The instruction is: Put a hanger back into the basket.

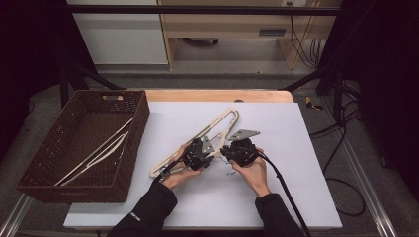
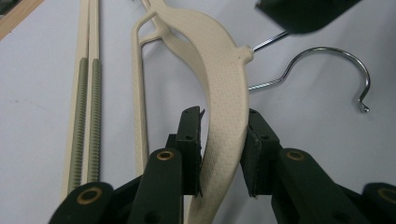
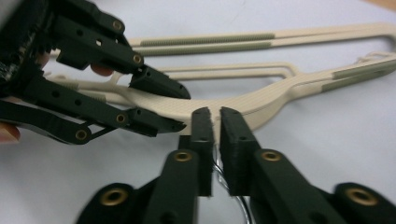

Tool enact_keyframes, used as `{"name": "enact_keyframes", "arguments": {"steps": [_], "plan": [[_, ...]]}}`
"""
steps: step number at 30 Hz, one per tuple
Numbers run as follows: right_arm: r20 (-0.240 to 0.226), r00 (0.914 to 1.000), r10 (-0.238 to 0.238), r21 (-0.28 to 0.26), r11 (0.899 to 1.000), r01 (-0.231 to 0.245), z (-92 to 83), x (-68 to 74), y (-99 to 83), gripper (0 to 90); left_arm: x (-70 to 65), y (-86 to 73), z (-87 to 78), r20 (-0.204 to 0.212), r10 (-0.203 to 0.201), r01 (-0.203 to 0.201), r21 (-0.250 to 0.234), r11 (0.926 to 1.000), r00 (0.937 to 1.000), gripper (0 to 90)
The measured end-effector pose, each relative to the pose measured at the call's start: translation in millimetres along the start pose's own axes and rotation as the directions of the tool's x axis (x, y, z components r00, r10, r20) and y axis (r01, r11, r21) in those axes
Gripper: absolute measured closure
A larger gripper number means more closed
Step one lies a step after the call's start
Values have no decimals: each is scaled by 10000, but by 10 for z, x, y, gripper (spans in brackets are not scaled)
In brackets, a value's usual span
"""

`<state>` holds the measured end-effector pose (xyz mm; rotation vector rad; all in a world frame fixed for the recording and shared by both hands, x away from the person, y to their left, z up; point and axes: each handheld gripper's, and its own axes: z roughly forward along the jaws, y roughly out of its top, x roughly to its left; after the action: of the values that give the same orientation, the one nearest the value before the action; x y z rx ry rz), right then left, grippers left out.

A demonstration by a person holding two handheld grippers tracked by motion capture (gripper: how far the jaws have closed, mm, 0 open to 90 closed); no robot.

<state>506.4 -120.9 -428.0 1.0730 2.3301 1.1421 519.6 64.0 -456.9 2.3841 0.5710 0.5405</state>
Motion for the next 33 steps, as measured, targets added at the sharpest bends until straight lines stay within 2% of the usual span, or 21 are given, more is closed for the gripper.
{"name": "enact_keyframes", "arguments": {"steps": [2,5,7,8,9,10,11,13,15,16,17,18,19,20,21,22,23,30,31,33], "plan": [[8,10000,67,-433,9990,-66,-88,-35,23,734,8,2,-19,29,-1,1,57,10000,10000,710],[125,9995,280,-1191,9925,-263,-268,-118,50,689,22,6,-72,-25,-15,15,-21,10000,10000,716],[276,9989,380,-1573,9870,-332,-386,-180,44,657,30,8,-90,-39,-5,4,-70,10000,10000,722],[276,9989,380,-1573,9870,-332,-386,-180,44,657,36,13,-114,-63,-16,16,-76,10000,10000,722],[370,9973,640,-1937,9795,-557,-493,-256,-2,608,54,14,-169,-155,-4,2,-171,9999,9999,730],[370,9973,640,-1937,9795,-557,-493,-256,-2,608,54,14,-169,-155,-4,2,-171,9999,9999,734],[498,9954,816,-2058,9761,-697,-562,-313,-63,555,81,9,-219,-205,-106,99,-331,9994,9997,740],[482,9953,842,-2111,9748,-723,-579,-331,-89,539,109,3,-256,-250,-205,193,-451,9988,9995,743],[426,9949,913,-2339,9691,-789,-647,-386,-194,450,179,-12,-338,-330,-466,444,-650,9969,9984,757],[426,9949,913,-2339,9691,-789,-647,-386,-194,450,179,-12,-338,-330,-466,444,-650,9969,9984,760],[366,9939,1038,-2526,9632,-913,-700,-422,-248,394,210,-19,-373,-340,-541,514,-736,9960,9980,765],[366,9939,1038,-2526,9632,-913,-700,-422,-248,394,225,-22,-390,-357,-603,573,-792,9952,9975,765],[345,9925,1174,-2818,9539,-1031,-758,-456,-294,330,258,-29,-431,-378,-699,663,-890,9938,9968,774],[345,9925,1174,-2818,9539,-1031,-758,-456,-294,330,258,-29,-431,-378,-699,663,-890,9938,9968,777],[265,9906,1339,-3056,9446,-1196,-812,-485,-331,277,274,-31,-452,-401,-730,692,-892,9936,9965,781],[265,9906,1339,-3056,9446,-1196,-812,-485,-331,277,283,-31,-463,-407,-731,692,-891,9936,9965,781],[260,9880,1520,-3132,9398,-1364,-853,-496,-368,226,307,-30,-487,-454,-787,744,-903,9931,9959,786],[357,9895,1401,-2858,9502,-1242,-896,-512,-503,183,410,-13,-569,-741,-1077,997,-1043,9895,9914,819],[404,9891,1415,-2852,9504,-1243,-899,-512,-515,179,436,-13,-592,-919,-1074,976,-1053,9896,9900,828],[404,9884,1467,-2815,9508,-1296,-925,-514,-553,162,485,-19,-620,-1074,-1348,1219,-1182,9855,9850,833]]}}
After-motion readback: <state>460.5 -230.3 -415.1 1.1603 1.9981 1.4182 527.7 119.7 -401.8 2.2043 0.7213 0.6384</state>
